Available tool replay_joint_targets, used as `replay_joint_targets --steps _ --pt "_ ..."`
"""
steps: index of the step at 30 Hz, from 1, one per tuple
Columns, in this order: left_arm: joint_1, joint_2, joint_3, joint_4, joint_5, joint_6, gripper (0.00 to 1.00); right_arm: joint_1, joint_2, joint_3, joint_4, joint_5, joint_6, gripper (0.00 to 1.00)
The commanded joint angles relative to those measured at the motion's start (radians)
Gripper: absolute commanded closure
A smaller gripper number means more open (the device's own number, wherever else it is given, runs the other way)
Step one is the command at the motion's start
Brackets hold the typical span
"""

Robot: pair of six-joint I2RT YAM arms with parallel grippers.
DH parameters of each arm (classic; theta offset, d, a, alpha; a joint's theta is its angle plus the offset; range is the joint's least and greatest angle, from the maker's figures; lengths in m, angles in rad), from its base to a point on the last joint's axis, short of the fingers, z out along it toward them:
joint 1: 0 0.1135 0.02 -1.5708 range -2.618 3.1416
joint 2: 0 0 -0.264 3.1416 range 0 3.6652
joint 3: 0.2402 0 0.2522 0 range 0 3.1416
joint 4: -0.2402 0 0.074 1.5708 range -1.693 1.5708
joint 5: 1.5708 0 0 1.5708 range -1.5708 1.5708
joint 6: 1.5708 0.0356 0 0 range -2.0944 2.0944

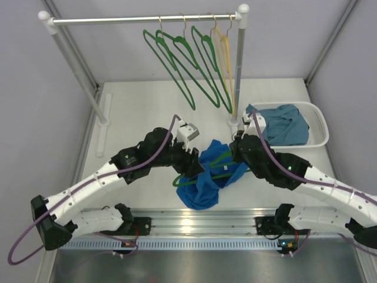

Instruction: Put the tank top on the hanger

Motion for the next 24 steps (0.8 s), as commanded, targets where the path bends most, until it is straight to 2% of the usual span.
replay_joint_targets --steps 1,11,16,19,22,23,24 --pt "-0.014 0.02 0.024 0.01 -0.012 0.065 0.33 0.021 0.008 0.045 0.051 -0.003 -0.014 1.0" --pt "-0.042 0.092 0.004 0.04 0.03 0.105 0.37 0.027 0.024 0.063 0.051 -0.008 -0.025 1.0" --pt "-0.064 0.121 -0.014 0.068 0.048 0.108 0.46 0.027 0.027 0.071 0.051 -0.008 -0.031 1.0" --pt "-0.083 0.143 -0.025 0.085 0.053 0.107 0.62 0.027 0.028 0.073 0.053 -0.008 -0.034 1.0" --pt "-0.106 0.16 -0.033 0.095 0.011 0.096 0.94 0.027 0.022 0.07 0.051 -0.003 -0.037 1.0" --pt "-0.114 0.161 -0.04 0.102 -0.001 0.091 1.0 0.027 0.019 0.065 0.047 0.003 -0.039 1.0" --pt "-0.119 0.157 -0.059 0.112 -0.016 0.079 1.0 0.027 0.016 0.062 0.044 0.006 -0.043 0.99"
